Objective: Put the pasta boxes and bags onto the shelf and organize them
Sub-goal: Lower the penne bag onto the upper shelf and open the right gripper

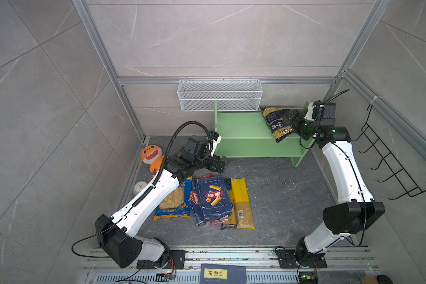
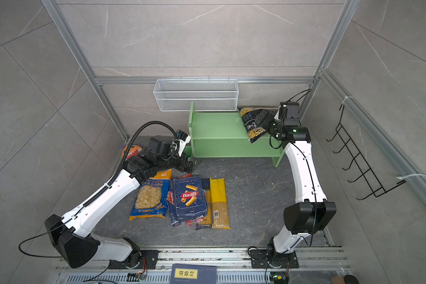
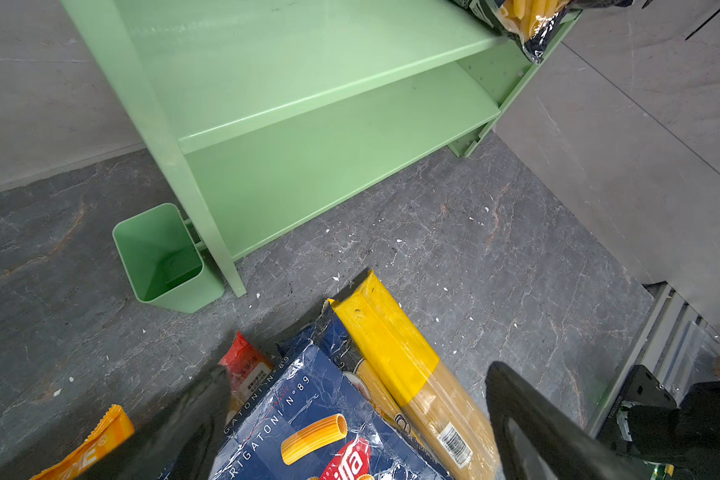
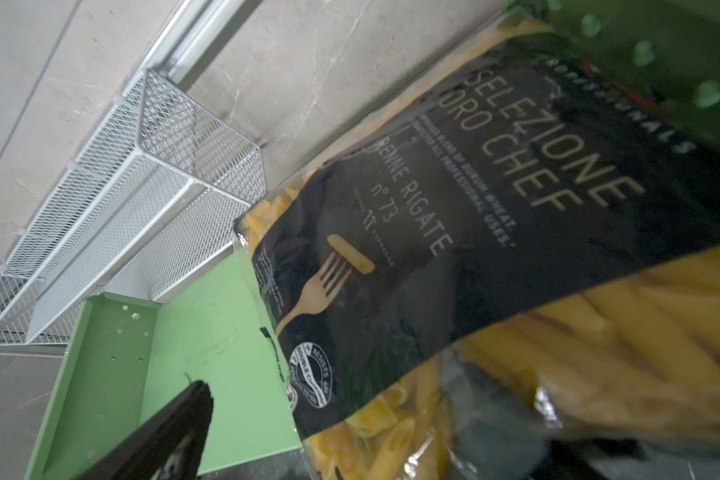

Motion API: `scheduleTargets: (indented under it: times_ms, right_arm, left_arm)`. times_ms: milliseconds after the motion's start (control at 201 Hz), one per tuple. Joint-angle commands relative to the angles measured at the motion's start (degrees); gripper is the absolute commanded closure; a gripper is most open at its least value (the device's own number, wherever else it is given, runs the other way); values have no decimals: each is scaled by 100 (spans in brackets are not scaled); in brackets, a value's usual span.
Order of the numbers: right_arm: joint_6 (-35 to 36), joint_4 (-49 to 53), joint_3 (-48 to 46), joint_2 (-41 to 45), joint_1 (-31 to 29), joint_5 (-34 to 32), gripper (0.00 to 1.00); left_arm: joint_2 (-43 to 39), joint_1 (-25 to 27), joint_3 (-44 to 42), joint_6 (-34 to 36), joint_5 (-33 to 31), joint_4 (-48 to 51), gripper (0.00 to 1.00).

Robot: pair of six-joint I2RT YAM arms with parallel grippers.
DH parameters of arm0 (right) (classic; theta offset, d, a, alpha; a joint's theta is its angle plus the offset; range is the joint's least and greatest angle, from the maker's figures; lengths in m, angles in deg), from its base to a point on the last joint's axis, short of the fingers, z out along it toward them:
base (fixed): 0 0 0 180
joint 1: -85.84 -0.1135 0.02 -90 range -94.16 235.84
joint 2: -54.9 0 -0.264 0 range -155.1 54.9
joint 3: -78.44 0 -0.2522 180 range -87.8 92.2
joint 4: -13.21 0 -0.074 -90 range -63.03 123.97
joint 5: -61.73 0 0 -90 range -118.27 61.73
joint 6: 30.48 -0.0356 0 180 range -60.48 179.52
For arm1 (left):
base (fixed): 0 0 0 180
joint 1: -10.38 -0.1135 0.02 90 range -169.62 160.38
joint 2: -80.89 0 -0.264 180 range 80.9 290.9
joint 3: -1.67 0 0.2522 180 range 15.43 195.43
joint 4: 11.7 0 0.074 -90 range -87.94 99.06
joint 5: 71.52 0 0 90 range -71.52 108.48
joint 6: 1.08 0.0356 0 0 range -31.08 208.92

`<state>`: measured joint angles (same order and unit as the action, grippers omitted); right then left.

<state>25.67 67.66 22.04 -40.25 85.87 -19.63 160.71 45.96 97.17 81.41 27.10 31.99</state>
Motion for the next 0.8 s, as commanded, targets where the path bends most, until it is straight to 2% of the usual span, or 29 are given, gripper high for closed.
scheduleTargets:
  times_ms: [0, 149, 334, 792]
  right_arm:
    - [74, 238, 29, 269, 24, 73, 1]
    - [218, 378, -28, 366, 31, -2, 1]
    - [302, 565, -105, 455, 28, 218, 1]
    - [568, 747, -406, 665, 23, 618, 1]
  left_arm:
    - [-259, -94, 6, -119, 136, -207, 3]
    - [-337, -145, -35, -170, 155, -201, 3]
    - [-478, -142, -173, -305, 125, -214, 3]
    - [-1216, -144, -626, -434, -792, -17, 3]
